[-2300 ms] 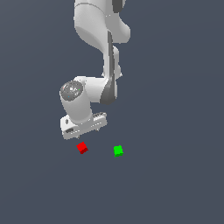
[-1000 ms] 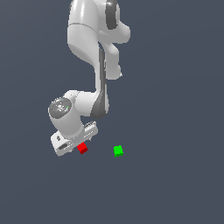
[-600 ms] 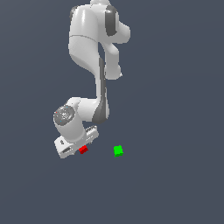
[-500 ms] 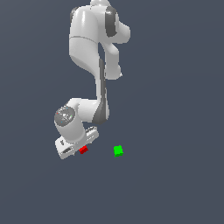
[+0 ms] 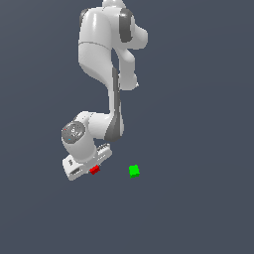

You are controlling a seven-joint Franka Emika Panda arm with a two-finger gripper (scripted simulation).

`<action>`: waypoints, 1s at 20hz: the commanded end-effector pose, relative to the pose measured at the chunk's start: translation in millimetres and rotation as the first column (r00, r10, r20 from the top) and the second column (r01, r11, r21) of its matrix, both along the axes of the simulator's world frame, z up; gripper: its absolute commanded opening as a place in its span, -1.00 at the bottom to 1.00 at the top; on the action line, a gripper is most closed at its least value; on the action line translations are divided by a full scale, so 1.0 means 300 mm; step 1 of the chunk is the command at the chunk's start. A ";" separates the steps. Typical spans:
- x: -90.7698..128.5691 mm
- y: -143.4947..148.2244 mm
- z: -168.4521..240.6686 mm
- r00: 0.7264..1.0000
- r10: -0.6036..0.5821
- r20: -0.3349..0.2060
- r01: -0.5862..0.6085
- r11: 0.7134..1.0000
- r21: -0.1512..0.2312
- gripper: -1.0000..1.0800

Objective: Stack the red cube on top of the green cube.

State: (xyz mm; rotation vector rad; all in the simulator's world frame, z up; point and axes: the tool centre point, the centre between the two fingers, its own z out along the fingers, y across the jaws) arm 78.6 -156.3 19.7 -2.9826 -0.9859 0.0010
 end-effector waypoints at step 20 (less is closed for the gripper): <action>-0.005 0.001 0.277 1.000 0.000 0.000 0.000 1.000 0.000 -1.00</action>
